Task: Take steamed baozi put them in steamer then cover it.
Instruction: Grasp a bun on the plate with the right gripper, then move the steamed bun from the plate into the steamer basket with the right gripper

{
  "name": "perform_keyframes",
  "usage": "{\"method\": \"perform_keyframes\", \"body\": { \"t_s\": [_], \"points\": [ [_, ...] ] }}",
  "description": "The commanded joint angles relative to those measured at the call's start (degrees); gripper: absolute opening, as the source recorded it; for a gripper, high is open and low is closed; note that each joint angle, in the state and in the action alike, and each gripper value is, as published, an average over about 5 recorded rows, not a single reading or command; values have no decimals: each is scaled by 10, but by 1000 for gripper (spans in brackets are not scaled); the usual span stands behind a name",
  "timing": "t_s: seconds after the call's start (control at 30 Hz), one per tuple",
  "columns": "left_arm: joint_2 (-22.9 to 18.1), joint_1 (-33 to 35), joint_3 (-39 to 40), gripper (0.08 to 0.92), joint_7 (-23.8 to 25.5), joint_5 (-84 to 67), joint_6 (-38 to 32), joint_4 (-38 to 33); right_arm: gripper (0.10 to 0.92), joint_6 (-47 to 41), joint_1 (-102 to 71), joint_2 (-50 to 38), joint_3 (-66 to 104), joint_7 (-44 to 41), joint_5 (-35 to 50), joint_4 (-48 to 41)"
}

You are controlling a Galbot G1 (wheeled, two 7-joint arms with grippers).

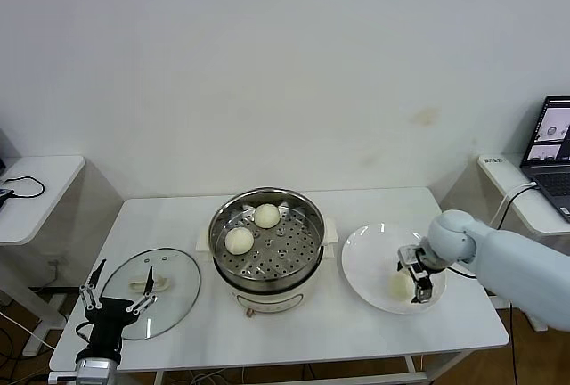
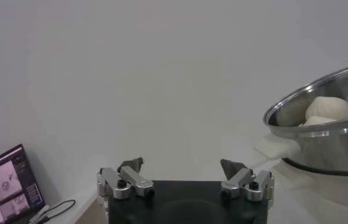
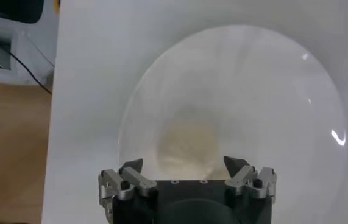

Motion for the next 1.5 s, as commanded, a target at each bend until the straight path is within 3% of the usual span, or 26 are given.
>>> {"method": "perform_keyframes", "body": {
  "t_s": [0.03,0.7,1.13,1.5],
  "points": [
    [-1,0,1,823,-1,0,-1,1,788,-2,-17,18,9,8,-13,-16],
    [-2,2,1,823,-2,0,-1,-4,568,-4,10,14,23,-15,1,-19],
    [2,11,-2,823,-2,-1,-2,-21,569,-6,242,-12,-27,-52,111,13],
    [0,15,-3,823,-3,0,-3,-29,576,-23,424,115,-123,-33,196,17]
  ]
}}
